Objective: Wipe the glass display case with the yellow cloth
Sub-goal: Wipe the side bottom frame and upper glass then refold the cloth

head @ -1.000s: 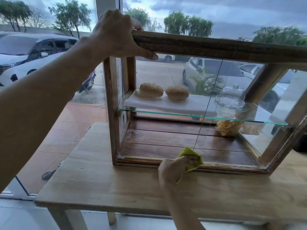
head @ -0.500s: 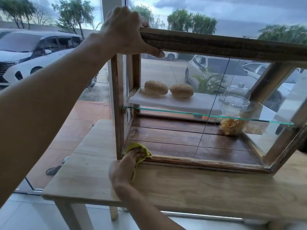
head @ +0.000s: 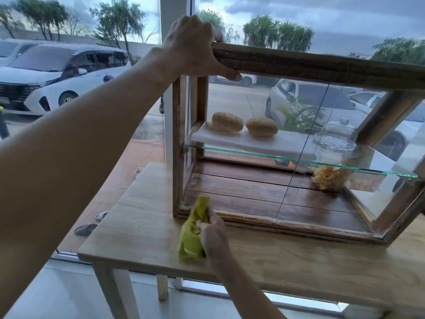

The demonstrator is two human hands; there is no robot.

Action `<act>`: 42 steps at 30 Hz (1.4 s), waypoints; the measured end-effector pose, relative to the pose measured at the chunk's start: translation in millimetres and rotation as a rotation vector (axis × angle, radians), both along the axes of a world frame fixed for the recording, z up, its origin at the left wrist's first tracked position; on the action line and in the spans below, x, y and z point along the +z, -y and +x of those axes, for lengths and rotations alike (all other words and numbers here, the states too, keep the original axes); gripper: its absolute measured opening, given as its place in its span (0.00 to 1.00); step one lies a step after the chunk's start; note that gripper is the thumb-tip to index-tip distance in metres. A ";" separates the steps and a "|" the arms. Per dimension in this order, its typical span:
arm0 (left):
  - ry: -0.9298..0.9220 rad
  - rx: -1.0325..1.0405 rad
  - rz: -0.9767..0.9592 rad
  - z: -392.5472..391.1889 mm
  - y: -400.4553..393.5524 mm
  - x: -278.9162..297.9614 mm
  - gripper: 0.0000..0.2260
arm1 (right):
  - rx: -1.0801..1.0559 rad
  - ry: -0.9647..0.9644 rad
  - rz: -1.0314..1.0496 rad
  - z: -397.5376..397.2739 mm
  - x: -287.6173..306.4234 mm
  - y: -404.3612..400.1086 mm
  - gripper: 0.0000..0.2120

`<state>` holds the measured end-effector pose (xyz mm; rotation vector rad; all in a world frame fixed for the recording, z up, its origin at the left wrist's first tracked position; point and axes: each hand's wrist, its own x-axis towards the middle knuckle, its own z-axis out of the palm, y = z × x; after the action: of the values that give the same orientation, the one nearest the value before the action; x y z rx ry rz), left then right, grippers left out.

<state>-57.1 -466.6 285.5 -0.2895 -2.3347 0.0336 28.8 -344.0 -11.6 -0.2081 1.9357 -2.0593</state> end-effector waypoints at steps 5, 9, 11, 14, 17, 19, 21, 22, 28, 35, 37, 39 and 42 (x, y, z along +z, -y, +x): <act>0.000 -0.002 -0.006 0.3 -0.4 -1.5 0.47 | -0.220 -0.608 0.307 -23.1 -21.6 -5.3 0.31; -0.008 0.000 -0.010 -2.7 0.7 -1.9 0.46 | 0.070 -0.962 0.599 -47.6 -34.0 0.6 0.41; -0.013 0.007 -0.009 -4.9 1.6 -1.3 0.46 | 0.155 -1.089 0.821 -56.3 -41.4 4.2 0.44; -0.016 0.020 -0.004 -7.1 2.9 -1.3 0.48 | 0.193 -1.110 1.000 -56.7 -46.6 9.2 0.46; -0.018 0.017 -0.007 -8.7 3.9 -1.2 0.51 | 0.312 -1.091 1.019 -56.3 -41.7 3.3 0.40; -0.026 0.022 -0.013 -9.8 4.7 -1.2 0.50 | 0.367 -1.077 1.085 -57.8 -36.8 -2.4 0.37; -0.033 0.026 -0.013 -11.9 5.4 -1.1 0.49 | 0.405 -1.062 1.127 -58.5 -31.4 -3.7 0.36; -0.036 0.027 -0.014 -12.3 5.4 -1.3 0.49 | 0.424 -1.054 1.147 -58.8 -27.6 -3.3 0.36; -0.047 0.022 -0.021 -10.3 3.2 -1.9 0.49 | 0.473 -1.140 1.193 -67.1 -17.4 -4.3 0.34; -0.039 0.068 -0.057 -8.1 3.3 -2.3 0.46 | 0.501 -1.093 1.140 -73.0 -37.6 -39.9 0.35; -0.039 0.073 -0.050 -6.6 2.8 -2.1 0.46 | 0.487 -1.097 1.141 -74.2 -37.0 -52.8 0.36; -0.045 0.063 -0.043 -5.5 2.7 -2.1 0.45 | 0.474 -1.092 1.142 -74.2 -36.7 -68.7 0.37; -0.048 0.045 -0.030 -5.3 2.2 -2.5 0.44 | 0.460 -1.083 1.154 -74.8 -37.8 -93.6 0.39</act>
<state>-62.4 -468.8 283.0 -0.2480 -2.2946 0.0972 -46.0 -250.5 -49.4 -1.4651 2.8526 -0.2400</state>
